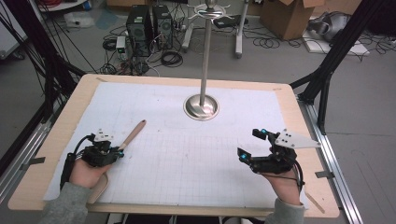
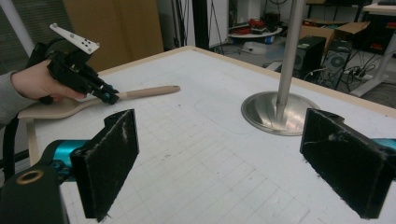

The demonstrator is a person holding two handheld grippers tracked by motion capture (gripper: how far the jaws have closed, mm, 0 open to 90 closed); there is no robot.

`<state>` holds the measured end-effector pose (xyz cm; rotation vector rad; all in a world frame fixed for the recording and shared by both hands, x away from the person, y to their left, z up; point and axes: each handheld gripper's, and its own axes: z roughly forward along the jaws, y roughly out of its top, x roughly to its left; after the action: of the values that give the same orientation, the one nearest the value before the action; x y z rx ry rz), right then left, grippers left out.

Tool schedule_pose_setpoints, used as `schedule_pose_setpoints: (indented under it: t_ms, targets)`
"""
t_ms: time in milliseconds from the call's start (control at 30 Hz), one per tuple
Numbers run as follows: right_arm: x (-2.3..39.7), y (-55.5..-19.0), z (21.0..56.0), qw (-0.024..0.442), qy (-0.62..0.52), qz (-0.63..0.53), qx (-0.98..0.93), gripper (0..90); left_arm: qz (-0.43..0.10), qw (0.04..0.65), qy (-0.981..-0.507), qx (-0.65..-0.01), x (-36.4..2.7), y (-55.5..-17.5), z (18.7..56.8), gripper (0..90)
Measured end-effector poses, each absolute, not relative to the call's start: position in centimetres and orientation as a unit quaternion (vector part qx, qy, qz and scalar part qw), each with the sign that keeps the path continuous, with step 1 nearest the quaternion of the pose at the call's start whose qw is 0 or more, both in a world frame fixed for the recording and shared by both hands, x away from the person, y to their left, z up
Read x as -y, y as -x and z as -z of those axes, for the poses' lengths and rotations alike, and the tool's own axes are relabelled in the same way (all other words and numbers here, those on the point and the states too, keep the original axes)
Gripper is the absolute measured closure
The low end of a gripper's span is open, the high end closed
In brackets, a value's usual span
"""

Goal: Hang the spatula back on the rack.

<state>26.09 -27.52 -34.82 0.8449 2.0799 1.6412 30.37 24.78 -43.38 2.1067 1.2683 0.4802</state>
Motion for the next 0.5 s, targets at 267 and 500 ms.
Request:
schedule_pose_setpoints:
  t_ms: [267,500]
  targets:
    - [27.7,-26.1,34.8,0.181,-0.300,-0.582,-0.733,10.6,-0.186,0.315,-0.807,-0.464,-24.6,-30.2,43.2,77.4]
    - [27.7,-26.1,34.8,0.180,-0.300,-0.582,-0.734,10.6,-0.202,0.342,-0.798,-0.454,-24.9,-29.7,42.1,77.4]
